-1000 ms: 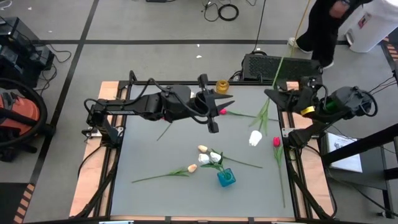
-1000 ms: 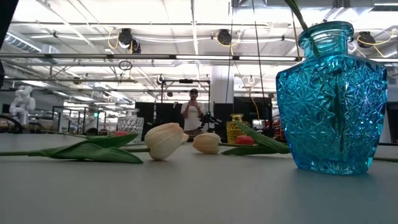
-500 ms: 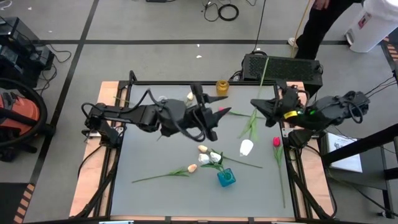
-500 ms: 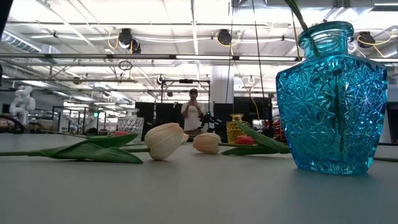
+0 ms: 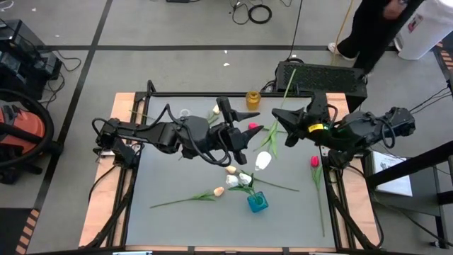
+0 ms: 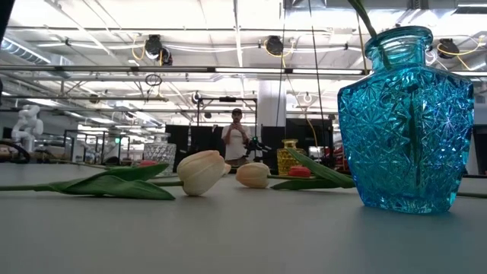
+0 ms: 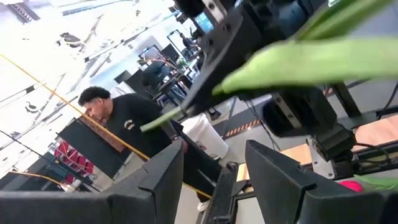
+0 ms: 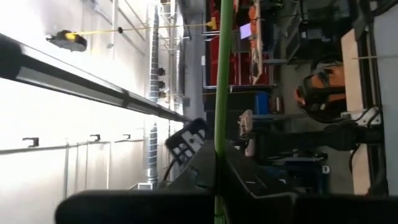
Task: Sort flowers into vase by color
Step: Put the white tulip into the blue vase
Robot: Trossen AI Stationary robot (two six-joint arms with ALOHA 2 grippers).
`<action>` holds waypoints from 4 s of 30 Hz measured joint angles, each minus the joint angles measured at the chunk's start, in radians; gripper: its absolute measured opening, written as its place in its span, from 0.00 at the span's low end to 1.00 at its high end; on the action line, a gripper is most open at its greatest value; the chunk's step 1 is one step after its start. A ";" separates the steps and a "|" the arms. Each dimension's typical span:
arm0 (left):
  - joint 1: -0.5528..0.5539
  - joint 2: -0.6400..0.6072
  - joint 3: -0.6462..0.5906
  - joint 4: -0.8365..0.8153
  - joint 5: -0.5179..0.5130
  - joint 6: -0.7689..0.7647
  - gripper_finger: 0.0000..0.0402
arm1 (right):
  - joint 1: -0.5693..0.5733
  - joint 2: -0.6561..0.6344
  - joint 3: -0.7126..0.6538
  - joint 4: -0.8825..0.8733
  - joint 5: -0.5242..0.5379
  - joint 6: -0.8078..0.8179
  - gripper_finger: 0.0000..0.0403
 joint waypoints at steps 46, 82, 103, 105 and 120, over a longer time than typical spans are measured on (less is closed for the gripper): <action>-0.044 0.000 0.002 0.075 -0.092 0.132 0.45 | -0.079 0.110 -0.002 0.258 -0.077 0.042 0.00; -0.067 0.000 0.000 0.178 -0.019 0.200 0.45 | -0.095 0.114 0.000 0.259 -0.181 0.068 0.00; -0.068 0.000 0.000 0.176 -0.016 0.200 0.23 | -0.122 0.140 0.001 0.259 -0.183 0.092 0.00; -0.068 0.000 0.000 0.176 -0.016 0.200 0.20 | -0.127 0.143 0.001 0.265 -0.183 0.098 0.00; -0.068 0.000 0.002 0.179 -0.026 0.202 0.03 | -0.129 0.145 0.000 0.283 -0.180 0.087 0.00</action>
